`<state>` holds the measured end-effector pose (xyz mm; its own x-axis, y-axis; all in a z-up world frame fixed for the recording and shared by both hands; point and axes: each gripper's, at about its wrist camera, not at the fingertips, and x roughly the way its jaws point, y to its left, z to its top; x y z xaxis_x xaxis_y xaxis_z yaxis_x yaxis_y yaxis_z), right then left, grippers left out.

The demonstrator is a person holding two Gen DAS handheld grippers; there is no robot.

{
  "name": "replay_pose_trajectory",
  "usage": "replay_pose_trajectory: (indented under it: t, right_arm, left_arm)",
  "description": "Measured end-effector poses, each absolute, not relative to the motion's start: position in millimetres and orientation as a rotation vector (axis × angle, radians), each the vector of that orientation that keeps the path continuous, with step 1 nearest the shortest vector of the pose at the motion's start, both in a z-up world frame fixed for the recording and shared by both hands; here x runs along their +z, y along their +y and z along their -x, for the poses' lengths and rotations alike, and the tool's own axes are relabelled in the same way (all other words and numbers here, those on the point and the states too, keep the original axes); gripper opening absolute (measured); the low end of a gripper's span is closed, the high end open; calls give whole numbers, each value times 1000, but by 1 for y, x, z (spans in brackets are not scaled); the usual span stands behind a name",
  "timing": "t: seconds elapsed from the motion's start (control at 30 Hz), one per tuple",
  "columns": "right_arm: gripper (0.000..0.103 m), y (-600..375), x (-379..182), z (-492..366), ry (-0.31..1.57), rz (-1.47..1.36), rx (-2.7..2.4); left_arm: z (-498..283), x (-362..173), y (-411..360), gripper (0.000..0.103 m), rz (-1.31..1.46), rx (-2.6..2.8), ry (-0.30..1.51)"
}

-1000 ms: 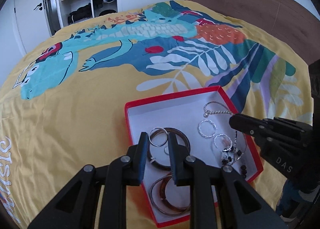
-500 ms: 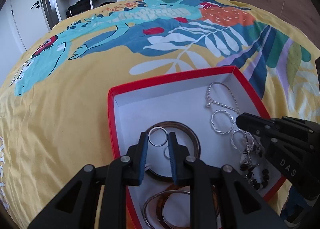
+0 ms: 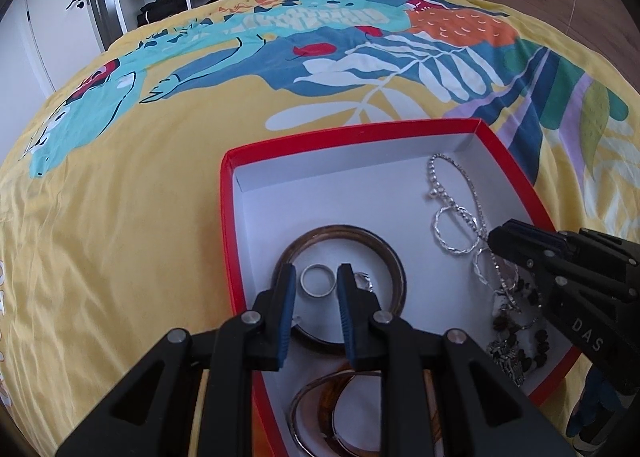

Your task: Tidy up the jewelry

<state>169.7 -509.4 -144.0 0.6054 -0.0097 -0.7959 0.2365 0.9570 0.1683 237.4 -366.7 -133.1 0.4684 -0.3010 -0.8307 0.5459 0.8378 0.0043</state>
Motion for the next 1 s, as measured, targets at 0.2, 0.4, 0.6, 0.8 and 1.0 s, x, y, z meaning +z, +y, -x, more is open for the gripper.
replay_pose_trajectory:
  t: [0.2,0.4,0.6,0.8,1.0]
  right_arm:
    - [27,-506,-138,-164,902,-264,-152]
    - [31,-506,-129,-154,892,-264,-163]
    - [37,-505,-115,-140,868,-278,-177]
    - [40,-499,-103,-127,859,-285,-185]
    - [41,-490,-88,-111,844,-291,-193]
  left_arm:
    - [-233,-125,-365,20,-283,-532,943]
    - [-226,-115,-362,21,-277,-533,936]
    - [-212,-100,-353,24,-262,-527,922]
    - [-200,-89,-340,24,-261,-517,917]
    - [-184,-76,-321,36,-255,-488,911]
